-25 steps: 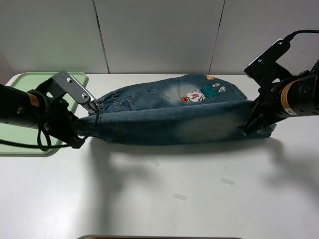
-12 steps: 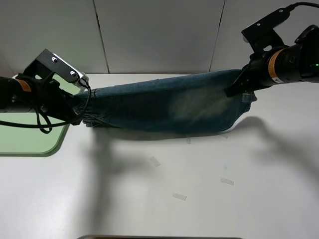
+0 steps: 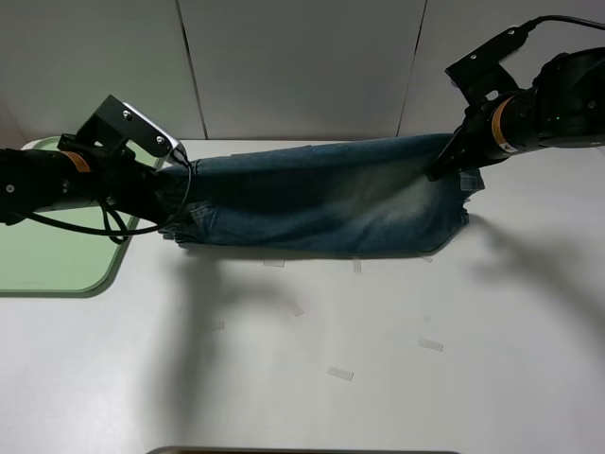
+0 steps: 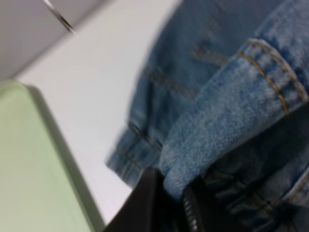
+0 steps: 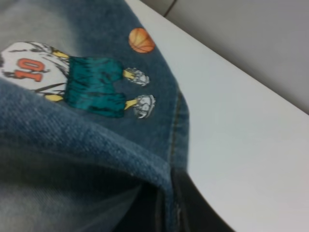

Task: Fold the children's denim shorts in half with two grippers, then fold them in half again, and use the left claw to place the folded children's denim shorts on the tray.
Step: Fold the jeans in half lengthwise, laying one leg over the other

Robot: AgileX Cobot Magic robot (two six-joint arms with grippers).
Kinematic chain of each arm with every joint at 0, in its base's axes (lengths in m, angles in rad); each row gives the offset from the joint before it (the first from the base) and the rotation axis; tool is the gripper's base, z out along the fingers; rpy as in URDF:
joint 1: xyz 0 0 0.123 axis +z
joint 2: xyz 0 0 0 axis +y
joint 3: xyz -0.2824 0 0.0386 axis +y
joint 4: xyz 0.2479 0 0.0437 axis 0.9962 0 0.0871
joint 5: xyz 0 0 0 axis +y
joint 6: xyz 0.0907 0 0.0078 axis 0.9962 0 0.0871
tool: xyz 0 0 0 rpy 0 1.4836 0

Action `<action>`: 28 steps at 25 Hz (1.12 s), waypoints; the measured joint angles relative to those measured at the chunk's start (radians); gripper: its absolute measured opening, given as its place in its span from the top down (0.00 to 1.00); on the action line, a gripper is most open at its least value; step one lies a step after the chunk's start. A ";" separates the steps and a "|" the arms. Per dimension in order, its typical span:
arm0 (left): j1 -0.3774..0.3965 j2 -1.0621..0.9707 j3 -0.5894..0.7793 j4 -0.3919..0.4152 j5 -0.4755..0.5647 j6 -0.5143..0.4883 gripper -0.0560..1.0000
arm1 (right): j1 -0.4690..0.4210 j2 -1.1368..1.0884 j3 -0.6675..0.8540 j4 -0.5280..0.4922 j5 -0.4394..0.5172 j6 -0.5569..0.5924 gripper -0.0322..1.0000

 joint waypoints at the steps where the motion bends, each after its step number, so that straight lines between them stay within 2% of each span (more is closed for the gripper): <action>1: 0.000 0.008 -0.001 -0.018 -0.031 0.020 0.88 | -0.012 0.004 -0.007 -0.001 -0.016 0.007 0.99; 4: -0.001 0.037 -0.004 -0.044 -0.094 0.097 0.88 | -0.034 0.010 -0.021 -0.003 -0.051 0.026 0.99; 5: -0.001 0.037 -0.004 -0.044 -0.094 0.097 0.88 | -0.054 0.015 -0.033 -0.006 -0.092 0.040 0.99; 6: -0.001 0.064 -0.004 -0.048 -0.117 0.146 0.88 | -0.064 0.019 -0.040 -0.006 -0.113 0.042 0.99; 9: -0.001 0.098 -0.004 -0.051 -0.149 0.194 0.88 | -0.077 0.039 -0.072 -0.008 -0.140 0.047 0.99; 13: -0.001 0.130 -0.004 -0.065 -0.236 0.206 0.88 | -0.079 0.082 -0.117 -0.011 -0.140 0.047 0.99; 17: -0.001 0.160 -0.005 -0.130 -0.351 0.207 0.88 | -0.079 0.124 -0.154 -0.012 -0.146 0.047 0.99; 20: -0.002 0.178 -0.005 -0.161 -0.392 0.210 0.88 | -0.079 0.145 -0.171 -0.026 -0.160 0.047 0.99; 24: -0.003 0.184 -0.005 -0.164 -0.406 0.210 0.87 | -0.079 0.170 -0.181 -0.046 -0.162 0.047 0.99; 26: -0.003 0.184 -0.005 -0.167 -0.413 0.210 0.78 | -0.079 0.173 -0.184 -0.056 -0.159 0.047 0.97; 28: 0.001 0.184 -0.005 -0.203 -0.419 0.208 0.59 | -0.084 0.173 -0.186 -0.081 -0.118 0.047 0.87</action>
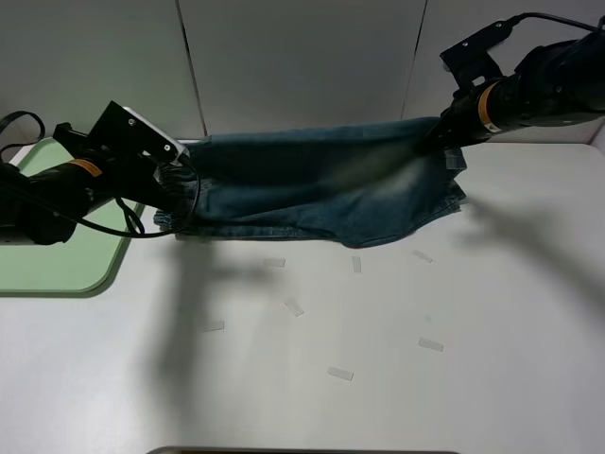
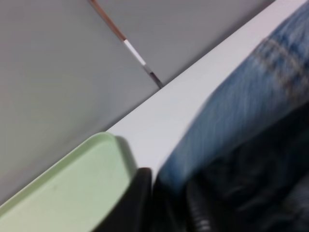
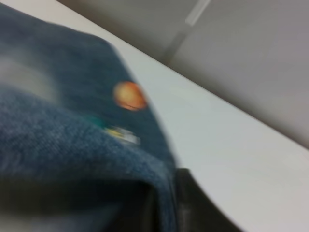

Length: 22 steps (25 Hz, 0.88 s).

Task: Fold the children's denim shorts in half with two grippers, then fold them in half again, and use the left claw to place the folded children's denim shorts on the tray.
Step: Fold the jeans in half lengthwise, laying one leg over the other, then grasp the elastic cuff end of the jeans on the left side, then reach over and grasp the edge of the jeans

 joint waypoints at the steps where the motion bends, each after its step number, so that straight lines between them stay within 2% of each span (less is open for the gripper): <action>1: 0.006 0.000 0.000 -0.010 -0.009 -0.006 0.47 | -0.005 0.000 -0.002 -0.015 0.014 0.000 0.77; 4: 0.008 0.000 0.001 -0.021 -0.075 -0.030 0.21 | -0.010 0.000 -0.013 -0.043 0.045 0.004 0.49; 7: 0.008 0.000 0.001 -0.021 -0.187 -0.039 0.14 | -0.010 0.001 -0.051 -0.051 0.109 0.026 0.39; 12: 0.008 -0.001 0.001 -0.022 -0.247 -0.041 0.12 | -0.012 0.000 -0.117 -0.047 0.244 0.050 0.35; 15: 0.008 -0.002 0.001 -0.022 -0.247 -0.056 0.12 | -0.012 -0.012 -0.119 -0.045 0.276 0.053 0.35; 18: 0.008 -0.029 0.002 -0.030 -0.247 -0.119 0.12 | -0.012 -0.039 -0.119 -0.045 0.289 0.053 0.35; 22: 0.008 -0.145 0.003 -0.062 -0.247 -0.264 0.11 | -0.012 -0.103 -0.119 -0.037 0.289 0.053 0.35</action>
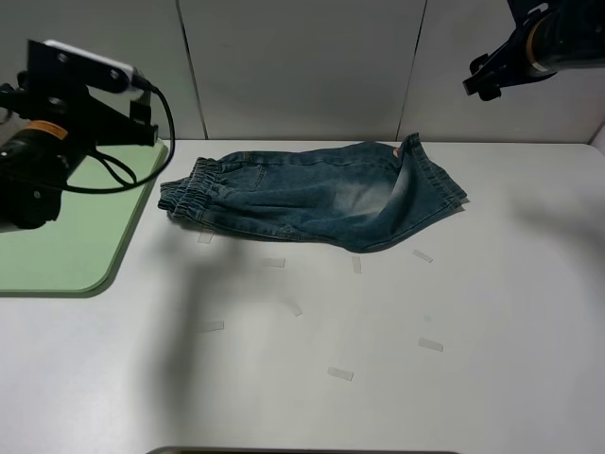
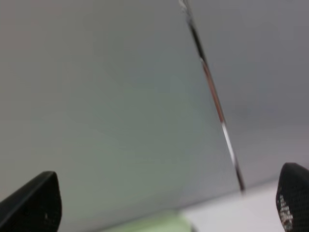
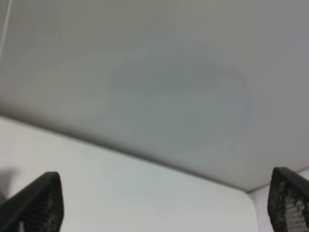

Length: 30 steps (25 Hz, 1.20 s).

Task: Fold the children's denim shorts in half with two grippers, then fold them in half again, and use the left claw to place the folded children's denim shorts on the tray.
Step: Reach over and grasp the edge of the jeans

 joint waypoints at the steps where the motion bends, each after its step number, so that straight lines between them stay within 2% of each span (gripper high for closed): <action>1: 0.000 -0.035 0.001 -0.001 0.001 -0.033 0.11 | 0.000 -0.024 0.000 0.005 -0.011 0.000 0.35; 4: 0.000 -0.134 0.001 0.028 0.038 -0.080 0.11 | 0.000 -0.101 0.000 0.046 -0.073 0.000 0.35; 6: 0.000 -0.232 0.001 0.073 0.123 -0.117 0.11 | 0.000 -0.152 -0.001 0.079 -0.125 0.000 0.35; 9: 0.000 -0.384 0.001 0.112 0.300 -0.164 0.11 | 0.000 -0.224 -0.001 0.144 -0.192 0.000 0.35; 14: 0.000 -0.620 0.001 0.118 0.640 -0.187 0.11 | 0.000 -0.301 -0.001 0.244 -0.259 0.000 0.35; 15: 0.000 -0.704 0.001 0.119 0.752 -0.189 0.11 | 0.000 -0.320 -0.001 0.267 -0.267 0.000 0.35; 16: 0.000 -0.750 0.001 0.119 0.807 -0.189 0.11 | 0.007 -0.350 -0.001 0.300 -0.279 -0.004 0.35; 20: 0.000 -0.935 0.001 0.119 0.996 -0.190 0.11 | 0.043 -0.388 -0.001 0.316 -0.280 -0.054 0.35; 23: 0.000 -1.080 0.001 0.118 1.131 -0.197 0.11 | 0.110 -0.404 -0.001 0.320 -0.270 -0.119 0.35; 27: 0.000 -1.268 0.001 0.119 1.313 -0.204 0.11 | 0.236 -0.404 -0.001 0.322 -0.182 -0.220 0.35; 30: 0.000 -1.383 0.001 0.132 1.444 -0.235 0.11 | 0.297 -0.404 -0.001 0.323 -0.138 -0.278 0.35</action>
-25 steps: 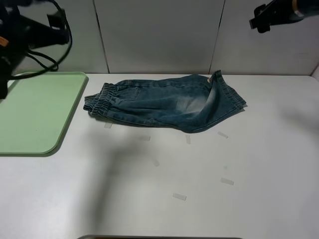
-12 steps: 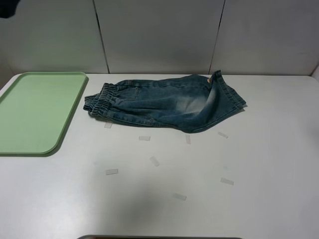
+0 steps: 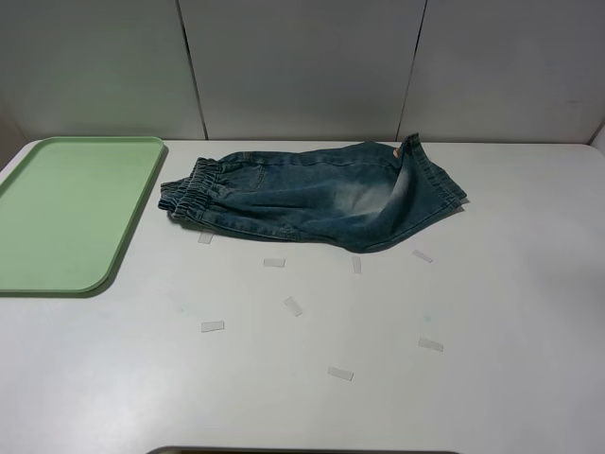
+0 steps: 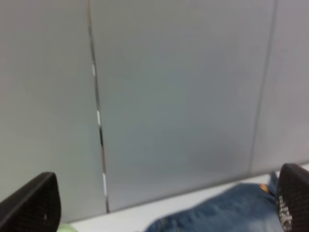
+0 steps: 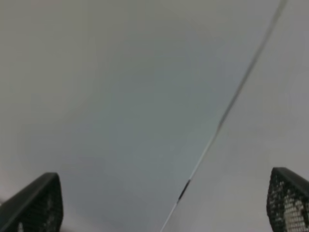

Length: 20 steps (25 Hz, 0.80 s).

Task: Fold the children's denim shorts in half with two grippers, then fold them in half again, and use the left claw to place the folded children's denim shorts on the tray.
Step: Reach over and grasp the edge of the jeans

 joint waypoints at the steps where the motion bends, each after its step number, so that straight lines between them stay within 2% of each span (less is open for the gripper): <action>1: 0.000 -0.035 0.000 0.019 0.043 -0.017 0.11 | 0.016 0.000 0.000 0.002 0.009 -0.013 0.35; 3: 0.000 -0.090 0.000 0.081 0.118 -0.075 0.11 | 0.037 0.000 0.000 0.003 0.018 -0.030 0.35; 6: 0.000 -0.153 0.000 0.222 0.252 -0.201 0.11 | 0.045 0.000 0.000 0.027 0.022 -0.034 0.35; 8: 0.000 -0.177 -0.006 0.304 0.378 -0.287 0.11 | 0.045 0.000 0.000 0.043 0.032 -0.036 0.35; 11: 0.000 -0.187 -0.045 0.358 0.590 -0.378 0.11 | 0.045 0.000 0.000 0.063 0.042 -0.037 0.35; 15: 0.000 -0.195 -0.068 0.375 0.804 -0.359 0.11 | 0.045 0.000 0.000 0.073 0.043 -0.037 0.35; 17: 0.000 -0.196 -0.067 0.368 0.857 -0.309 0.11 | 0.045 0.000 0.000 0.077 0.043 -0.037 0.35; 20: 0.000 -0.196 -0.055 0.312 0.875 -0.254 0.11 | 0.045 0.000 0.000 0.079 0.043 -0.037 0.35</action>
